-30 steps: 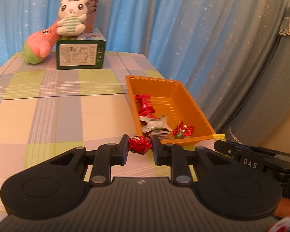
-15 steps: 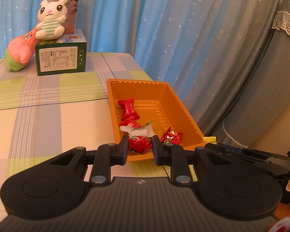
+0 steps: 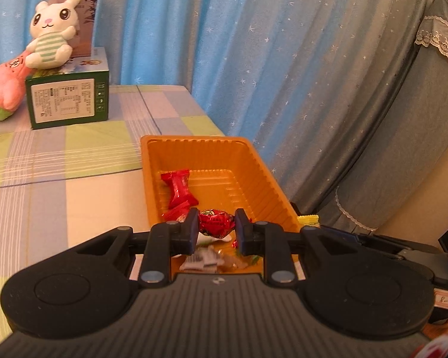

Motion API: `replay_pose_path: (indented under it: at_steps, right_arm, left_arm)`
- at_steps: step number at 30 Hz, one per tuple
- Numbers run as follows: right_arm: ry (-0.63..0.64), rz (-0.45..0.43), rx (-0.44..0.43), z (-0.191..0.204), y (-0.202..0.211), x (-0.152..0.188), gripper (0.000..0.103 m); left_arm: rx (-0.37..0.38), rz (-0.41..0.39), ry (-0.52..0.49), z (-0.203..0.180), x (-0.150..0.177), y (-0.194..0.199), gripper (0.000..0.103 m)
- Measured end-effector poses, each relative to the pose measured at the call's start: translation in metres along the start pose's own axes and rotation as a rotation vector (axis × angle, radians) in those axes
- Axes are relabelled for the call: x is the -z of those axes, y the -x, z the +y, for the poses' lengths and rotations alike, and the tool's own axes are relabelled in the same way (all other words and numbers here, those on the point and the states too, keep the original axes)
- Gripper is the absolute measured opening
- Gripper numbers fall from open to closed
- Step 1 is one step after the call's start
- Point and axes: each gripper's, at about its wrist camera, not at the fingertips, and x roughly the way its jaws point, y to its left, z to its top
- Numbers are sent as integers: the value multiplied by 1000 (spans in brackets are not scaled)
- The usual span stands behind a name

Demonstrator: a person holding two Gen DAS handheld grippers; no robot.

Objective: Organize snacks
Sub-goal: 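Carry the red candy and yellow packet over the orange tray, then lower both candies into the orange tray and open both tools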

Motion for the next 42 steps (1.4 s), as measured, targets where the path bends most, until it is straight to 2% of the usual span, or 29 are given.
replay_pose_path:
  at_steps: [20, 42]
  right_arm:
    - [55, 54, -28, 2, -70, -29, 20]
    - [72, 108, -28, -4, -110, -44, 20]
  left_arm:
    - [2, 33, -38, 9, -29, -61, 22]
    - [6, 83, -62, 18, -45, -99, 22]
